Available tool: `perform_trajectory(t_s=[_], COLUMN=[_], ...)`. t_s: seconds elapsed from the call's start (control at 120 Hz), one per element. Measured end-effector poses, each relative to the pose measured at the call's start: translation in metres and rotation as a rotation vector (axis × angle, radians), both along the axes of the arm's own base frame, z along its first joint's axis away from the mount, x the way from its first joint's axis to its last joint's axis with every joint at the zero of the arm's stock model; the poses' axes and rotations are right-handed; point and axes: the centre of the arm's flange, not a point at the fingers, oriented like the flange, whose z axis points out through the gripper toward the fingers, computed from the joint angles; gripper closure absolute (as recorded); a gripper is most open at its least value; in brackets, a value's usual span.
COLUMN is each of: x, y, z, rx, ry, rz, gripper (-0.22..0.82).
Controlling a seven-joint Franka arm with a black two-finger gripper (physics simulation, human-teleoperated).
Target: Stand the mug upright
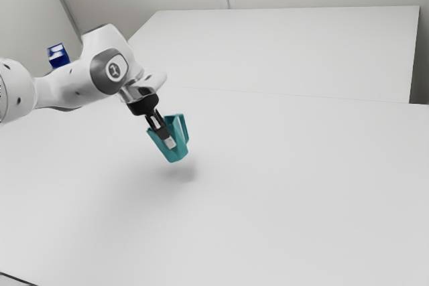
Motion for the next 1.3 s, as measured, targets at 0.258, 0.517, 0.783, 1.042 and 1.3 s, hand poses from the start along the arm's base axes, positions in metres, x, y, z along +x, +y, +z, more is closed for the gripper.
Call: perform_trajectory(t_s=[0.258,0.517,0.783,1.042,1.3], x=[-0.026,-0.046,-0.042,-0.033,-0.031], y=[-0.057,0.008,0.006,0.014,0.02], z=[-0.029,-0.045,-0.046,-0.06,-0.069], rx=[0.2,0.244,0.273,0.287,0.289], ry=[-0.08,-0.142,-0.196,-0.186,-0.175], rz=[-0.108,0.07,0.1,0.152,0.195], gripper=[0.75,0.77,0.78,0.78,0.79])
